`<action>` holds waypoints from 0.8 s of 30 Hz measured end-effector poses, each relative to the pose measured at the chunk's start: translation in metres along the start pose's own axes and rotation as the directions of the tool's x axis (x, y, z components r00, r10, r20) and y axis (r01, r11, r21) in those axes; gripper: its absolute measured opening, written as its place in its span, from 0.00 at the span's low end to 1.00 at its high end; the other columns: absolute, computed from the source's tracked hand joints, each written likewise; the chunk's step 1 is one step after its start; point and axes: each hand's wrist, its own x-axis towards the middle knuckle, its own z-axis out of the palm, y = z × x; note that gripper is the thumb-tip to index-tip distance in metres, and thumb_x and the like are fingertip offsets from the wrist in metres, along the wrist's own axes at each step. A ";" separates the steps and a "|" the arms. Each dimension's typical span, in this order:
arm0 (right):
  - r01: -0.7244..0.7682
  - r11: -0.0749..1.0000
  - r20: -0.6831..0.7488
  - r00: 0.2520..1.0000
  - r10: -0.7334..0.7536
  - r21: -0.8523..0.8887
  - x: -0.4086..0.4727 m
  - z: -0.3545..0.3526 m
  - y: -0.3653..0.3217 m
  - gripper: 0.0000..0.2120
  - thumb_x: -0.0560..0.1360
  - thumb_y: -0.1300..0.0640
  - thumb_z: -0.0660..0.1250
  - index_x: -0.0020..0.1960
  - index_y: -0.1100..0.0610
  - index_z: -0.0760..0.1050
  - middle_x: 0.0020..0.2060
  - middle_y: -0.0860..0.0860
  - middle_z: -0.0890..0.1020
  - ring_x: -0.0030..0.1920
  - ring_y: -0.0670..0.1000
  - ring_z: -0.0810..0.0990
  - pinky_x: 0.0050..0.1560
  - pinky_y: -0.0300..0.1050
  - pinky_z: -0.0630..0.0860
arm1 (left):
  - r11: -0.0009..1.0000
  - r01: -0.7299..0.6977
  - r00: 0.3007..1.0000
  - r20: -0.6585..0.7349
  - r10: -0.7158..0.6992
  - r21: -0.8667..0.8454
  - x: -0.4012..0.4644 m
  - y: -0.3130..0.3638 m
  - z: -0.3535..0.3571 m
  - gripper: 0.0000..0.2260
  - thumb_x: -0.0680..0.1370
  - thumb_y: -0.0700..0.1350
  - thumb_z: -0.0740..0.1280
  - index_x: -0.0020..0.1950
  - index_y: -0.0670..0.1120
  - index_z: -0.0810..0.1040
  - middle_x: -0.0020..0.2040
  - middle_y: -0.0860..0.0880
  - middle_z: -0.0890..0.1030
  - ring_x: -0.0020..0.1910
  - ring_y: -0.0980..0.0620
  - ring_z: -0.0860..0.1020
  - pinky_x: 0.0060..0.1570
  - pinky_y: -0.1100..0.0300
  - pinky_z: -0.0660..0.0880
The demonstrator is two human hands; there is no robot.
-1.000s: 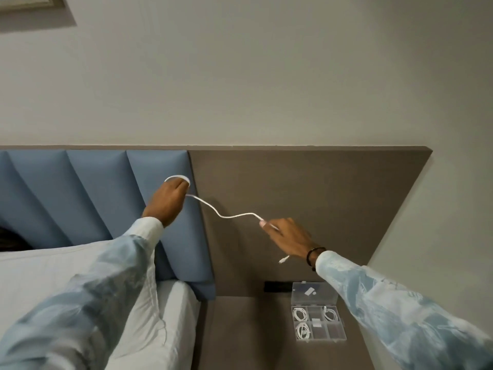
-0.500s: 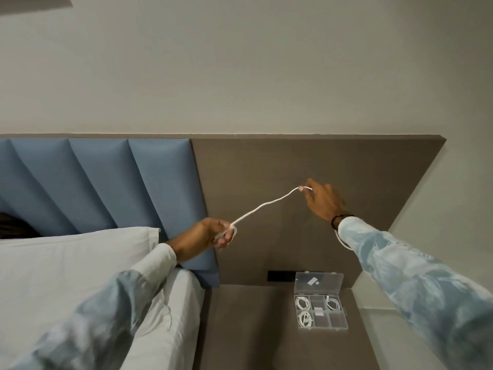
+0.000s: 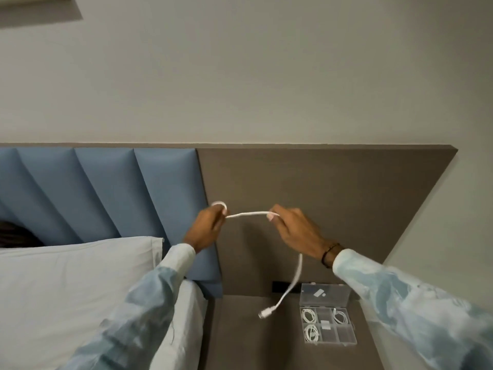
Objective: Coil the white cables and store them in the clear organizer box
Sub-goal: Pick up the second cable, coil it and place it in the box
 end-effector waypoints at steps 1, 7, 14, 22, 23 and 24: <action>0.013 1.000 -0.041 0.999 -0.014 -0.022 0.008 -0.008 0.000 0.12 0.84 0.46 0.55 0.51 0.52 0.73 0.36 0.47 0.77 0.35 0.53 0.77 0.35 0.51 0.74 | 1.000 0.001 0.991 0.130 -0.003 0.019 -0.008 0.002 0.009 0.11 0.83 0.44 0.57 0.43 0.42 0.73 0.37 0.47 0.75 0.37 0.46 0.73 0.43 0.51 0.71; -0.081 0.996 -0.206 0.976 0.069 -0.049 0.038 -0.025 0.025 0.11 0.84 0.49 0.59 0.51 0.53 0.76 0.35 0.46 0.77 0.35 0.50 0.75 0.35 0.45 0.70 | 0.559 0.410 0.907 0.389 -0.163 -0.721 -0.030 0.066 0.040 0.19 0.86 0.46 0.55 0.44 0.41 0.81 0.33 0.47 0.74 0.32 0.53 0.72 0.39 0.63 0.73; 0.018 1.000 0.115 0.993 -0.019 0.012 -0.010 0.034 -0.005 0.17 0.84 0.41 0.48 0.53 0.50 0.71 0.30 0.49 0.76 0.26 0.51 0.73 0.26 0.51 0.73 | 0.050 0.091 0.970 0.077 -0.231 -0.995 0.028 0.095 0.010 0.15 0.86 0.44 0.54 0.48 0.44 0.78 0.37 0.51 0.76 0.35 0.55 0.74 0.45 0.60 0.74; 0.095 0.991 0.033 0.995 -0.092 -0.099 0.028 -0.019 -0.028 0.10 0.82 0.50 0.57 0.51 0.52 0.74 0.42 0.50 0.82 0.39 0.54 0.80 0.38 0.54 0.79 | 0.879 0.172 0.980 0.166 -0.108 -0.445 0.010 0.061 0.034 0.17 0.87 0.44 0.56 0.45 0.45 0.80 0.39 0.50 0.80 0.38 0.59 0.78 0.46 0.62 0.75; 0.096 0.990 0.000 0.995 -0.096 -0.102 0.034 -0.028 -0.024 0.09 0.82 0.48 0.61 0.49 0.52 0.76 0.39 0.48 0.82 0.38 0.52 0.80 0.38 0.52 0.79 | 0.852 0.218 0.967 0.225 -0.121 -0.476 0.007 0.062 0.036 0.18 0.87 0.44 0.55 0.45 0.45 0.81 0.39 0.49 0.80 0.37 0.59 0.77 0.44 0.63 0.74; 0.098 0.990 -0.034 0.994 -0.101 -0.101 0.039 -0.035 -0.019 0.10 0.80 0.46 0.64 0.48 0.52 0.77 0.36 0.47 0.80 0.36 0.49 0.78 0.36 0.48 0.78 | 0.812 0.271 0.951 0.274 -0.144 -0.516 0.006 0.064 0.036 0.19 0.87 0.44 0.54 0.45 0.44 0.81 0.38 0.48 0.79 0.36 0.57 0.76 0.43 0.64 0.74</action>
